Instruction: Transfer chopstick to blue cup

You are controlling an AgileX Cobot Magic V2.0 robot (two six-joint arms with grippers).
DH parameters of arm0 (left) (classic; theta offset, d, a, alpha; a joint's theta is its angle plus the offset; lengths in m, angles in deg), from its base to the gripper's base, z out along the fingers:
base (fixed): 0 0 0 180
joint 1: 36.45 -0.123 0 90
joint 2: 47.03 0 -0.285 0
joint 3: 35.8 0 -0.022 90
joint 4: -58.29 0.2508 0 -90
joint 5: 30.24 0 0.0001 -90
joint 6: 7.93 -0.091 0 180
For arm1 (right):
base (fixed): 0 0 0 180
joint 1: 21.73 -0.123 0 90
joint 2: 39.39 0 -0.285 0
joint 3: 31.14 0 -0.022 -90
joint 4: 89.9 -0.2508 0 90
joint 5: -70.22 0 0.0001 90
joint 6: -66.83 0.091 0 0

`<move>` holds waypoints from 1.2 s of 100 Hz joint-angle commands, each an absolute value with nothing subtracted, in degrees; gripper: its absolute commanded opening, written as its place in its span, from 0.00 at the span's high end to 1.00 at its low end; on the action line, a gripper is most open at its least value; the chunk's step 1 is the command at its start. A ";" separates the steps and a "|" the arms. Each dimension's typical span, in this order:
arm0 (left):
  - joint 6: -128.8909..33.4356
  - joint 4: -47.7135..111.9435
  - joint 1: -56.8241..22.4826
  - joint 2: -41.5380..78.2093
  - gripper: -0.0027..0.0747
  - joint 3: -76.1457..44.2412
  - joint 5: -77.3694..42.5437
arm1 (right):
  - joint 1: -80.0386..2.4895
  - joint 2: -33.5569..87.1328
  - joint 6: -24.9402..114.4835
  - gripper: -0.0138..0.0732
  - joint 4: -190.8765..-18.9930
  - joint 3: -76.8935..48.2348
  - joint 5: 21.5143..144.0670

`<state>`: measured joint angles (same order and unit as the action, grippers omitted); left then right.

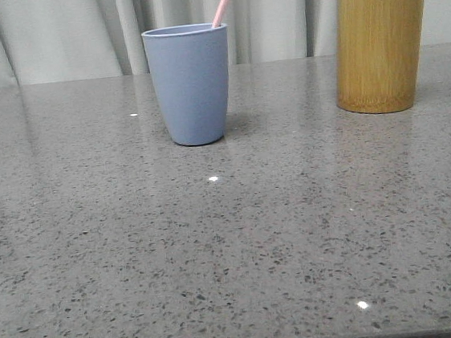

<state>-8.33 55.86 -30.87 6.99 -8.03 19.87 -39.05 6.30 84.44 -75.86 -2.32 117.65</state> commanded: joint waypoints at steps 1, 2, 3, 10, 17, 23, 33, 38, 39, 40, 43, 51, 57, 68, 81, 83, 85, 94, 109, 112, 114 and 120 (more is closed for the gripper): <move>-8.31 55.23 -31.08 6.71 0.99 -9.46 16.31 | -38.67 6.26 84.40 0.92 -74.54 -3.69 114.19; -8.31 55.23 -31.08 6.71 0.99 -9.46 16.31 | -38.67 6.26 84.40 0.92 -74.54 -3.69 114.19; -8.31 55.23 -31.08 6.71 0.99 -9.46 16.31 | -38.67 6.26 84.40 0.92 -74.54 -3.69 114.19; -8.31 55.23 -31.08 6.71 0.99 -9.46 16.31 | -38.67 6.26 84.40 0.92 -74.54 -3.69 114.19; -8.31 55.23 -31.08 6.71 0.99 -9.46 16.31 | -38.67 6.26 84.40 0.92 -74.54 -3.69 114.19; -8.31 55.23 -31.08 6.71 0.99 -9.46 16.31 | -38.67 6.26 84.40 0.92 -74.54 -3.69 114.19; -8.31 55.23 -31.08 6.71 0.99 -9.46 16.31 | -38.67 6.26 84.40 0.92 -74.54 -3.69 114.19; -8.31 55.23 -31.08 6.71 0.99 -9.46 16.31 | -38.67 6.26 84.40 0.92 -74.54 -3.69 114.19; -8.31 55.23 -31.08 6.71 0.99 -9.46 16.31 | -38.67 6.26 84.40 0.92 -74.54 -3.69 114.19; -8.31 55.23 -31.08 6.71 0.99 -9.46 16.31 | -38.67 6.26 84.40 0.92 -74.54 -3.69 114.19; -8.31 55.23 -31.08 6.71 0.99 -9.46 16.31 | -38.67 6.26 84.40 0.92 -74.54 -3.69 114.19; -8.31 55.23 -31.08 6.71 0.99 -9.46 16.31 | -38.67 6.26 84.40 0.92 -74.54 -3.69 114.19; -8.31 55.23 -31.08 6.71 0.99 -9.46 16.31 | -38.67 6.26 84.40 0.92 -74.54 -3.69 114.19; -8.31 55.23 -31.08 6.71 0.99 -9.13 16.03 | -38.67 6.26 84.40 0.92 -74.54 -3.69 114.19; -8.31 56.74 -31.08 3.87 0.99 -5.86 11.75 | -38.67 6.26 84.40 0.92 -74.54 -3.69 114.19; -8.31 56.84 -31.08 3.04 0.99 -5.06 10.18 | -38.67 6.26 84.40 0.92 -74.54 -3.69 114.19; -8.31 56.83 -31.08 2.14 0.99 -4.19 8.46 | -38.67 6.26 84.40 0.92 -74.54 -3.69 114.19; -8.31 56.83 -31.08 -2.58 0.99 1.19 -0.81 | -38.67 6.31 84.40 0.92 -74.54 -3.69 114.19; -8.31 57.62 -31.08 -12.24 0.99 12.87 -13.70 | -38.67 6.31 84.40 0.92 -74.54 -3.69 114.19; -8.31 57.75 -31.08 -14.28 0.99 15.81 -16.07 | -38.67 6.31 84.40 0.92 -74.54 -3.69 114.19; -8.31 57.86 -31.08 -15.80 0.99 16.95 -17.39 | -38.67 6.31 84.40 0.92 -74.54 -3.69 114.19; -8.31 57.86 -31.08 -20.33 0.99 21.90 -20.73 | -38.67 6.31 84.40 0.92 -74.54 -3.69 114.19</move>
